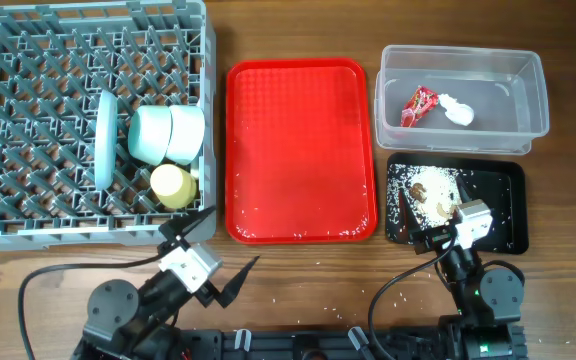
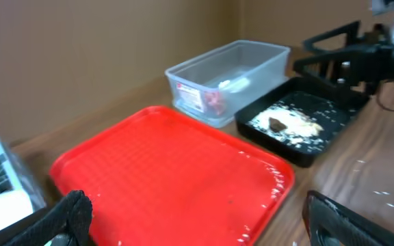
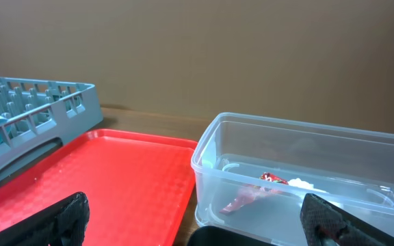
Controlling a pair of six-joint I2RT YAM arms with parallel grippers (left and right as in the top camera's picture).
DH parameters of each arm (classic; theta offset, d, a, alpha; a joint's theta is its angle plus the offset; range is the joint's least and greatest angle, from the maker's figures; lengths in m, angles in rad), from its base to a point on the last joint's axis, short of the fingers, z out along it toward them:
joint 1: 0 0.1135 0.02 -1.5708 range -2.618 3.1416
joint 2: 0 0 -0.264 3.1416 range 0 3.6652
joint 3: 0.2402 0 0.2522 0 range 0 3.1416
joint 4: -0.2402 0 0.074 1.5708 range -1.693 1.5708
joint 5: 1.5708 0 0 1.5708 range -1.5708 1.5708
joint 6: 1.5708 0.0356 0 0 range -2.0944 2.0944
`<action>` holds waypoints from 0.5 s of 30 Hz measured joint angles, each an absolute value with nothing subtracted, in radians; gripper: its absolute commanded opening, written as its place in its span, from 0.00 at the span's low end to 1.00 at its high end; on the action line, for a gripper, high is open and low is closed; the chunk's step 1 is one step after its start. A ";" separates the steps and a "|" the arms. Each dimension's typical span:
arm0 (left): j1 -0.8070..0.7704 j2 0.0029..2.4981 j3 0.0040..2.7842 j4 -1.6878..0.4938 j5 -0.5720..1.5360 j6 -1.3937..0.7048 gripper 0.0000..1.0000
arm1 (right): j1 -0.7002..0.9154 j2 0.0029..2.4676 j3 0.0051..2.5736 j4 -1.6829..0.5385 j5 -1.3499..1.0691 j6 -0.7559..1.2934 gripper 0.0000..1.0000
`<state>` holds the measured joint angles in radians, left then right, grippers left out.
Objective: Sort waste into correct bins and load items into the dishwasher rack
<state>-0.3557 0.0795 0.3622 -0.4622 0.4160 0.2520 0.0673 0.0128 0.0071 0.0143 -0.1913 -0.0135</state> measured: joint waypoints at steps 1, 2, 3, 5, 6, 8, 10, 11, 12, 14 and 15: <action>-0.342 0.058 0.341 -0.458 0.416 0.252 1.00 | 0.067 0.013 0.007 0.015 -0.191 -0.014 1.00; -0.327 0.035 0.315 -0.446 0.416 0.250 1.00 | 0.067 0.013 0.007 0.015 -0.191 -0.014 1.00; -0.306 0.016 0.275 -0.420 0.415 0.250 1.00 | 0.067 0.013 0.007 0.015 -0.191 -0.014 1.00; -0.279 0.014 0.205 -0.332 0.412 0.249 1.00 | 0.067 0.013 0.007 0.015 -0.191 -0.014 1.00; -0.268 0.014 0.168 -0.276 0.410 0.249 1.00 | 0.067 0.013 0.007 0.015 -0.191 -0.014 1.00; -0.259 0.014 0.090 -0.164 0.407 0.249 1.00 | 0.067 0.013 0.007 0.015 -0.191 -0.014 1.00; -0.258 0.014 0.042 -0.117 0.405 0.249 1.00 | 0.067 0.013 0.007 0.015 -0.191 -0.014 1.00; -0.258 0.014 0.039 -0.108 0.405 0.249 1.00 | 0.067 0.013 0.007 0.015 -0.191 -0.014 1.00; -0.258 0.014 0.039 -0.101 0.405 0.249 1.00 | 0.067 0.013 0.007 0.015 -0.191 -0.014 1.00; -0.258 0.014 0.038 -0.101 0.405 0.249 1.00 | 0.067 0.013 0.007 0.015 -0.191 -0.014 1.00; -0.258 0.014 0.038 -0.101 0.405 0.249 1.00 | 0.067 0.013 0.007 0.015 -0.191 -0.014 1.00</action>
